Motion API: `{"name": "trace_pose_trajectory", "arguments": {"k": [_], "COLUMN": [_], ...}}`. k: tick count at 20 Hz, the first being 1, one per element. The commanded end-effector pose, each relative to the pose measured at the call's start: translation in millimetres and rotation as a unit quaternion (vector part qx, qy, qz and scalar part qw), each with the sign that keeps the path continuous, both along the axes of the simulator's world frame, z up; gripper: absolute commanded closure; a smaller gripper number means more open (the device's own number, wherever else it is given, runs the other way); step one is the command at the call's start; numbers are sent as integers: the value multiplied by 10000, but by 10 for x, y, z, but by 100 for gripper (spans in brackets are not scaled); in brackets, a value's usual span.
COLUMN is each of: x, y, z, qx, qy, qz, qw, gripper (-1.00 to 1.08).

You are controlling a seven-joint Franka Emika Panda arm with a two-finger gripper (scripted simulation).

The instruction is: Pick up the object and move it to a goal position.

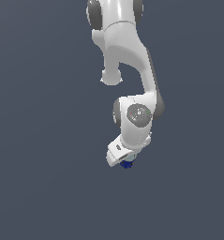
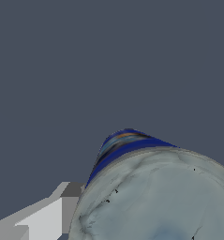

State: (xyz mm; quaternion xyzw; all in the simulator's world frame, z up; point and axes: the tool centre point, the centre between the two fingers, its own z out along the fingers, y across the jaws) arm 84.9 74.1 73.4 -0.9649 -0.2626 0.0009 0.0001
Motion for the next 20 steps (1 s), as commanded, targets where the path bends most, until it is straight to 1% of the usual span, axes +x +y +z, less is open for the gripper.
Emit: {"name": "trace_pose_trajectory", "arguments": {"k": [1,11,16,20], "x": [5,-21,-88,-177], "y": [3,-41,-169,-340], "z": [7,49,198,396], "qx": [2,0,0,0], "qy": [-8,-1,-1,-1], "qz": [1,1,1,1], "qw": [10000,10000,10000,10000], "gripper": [108,108,108,108]}}
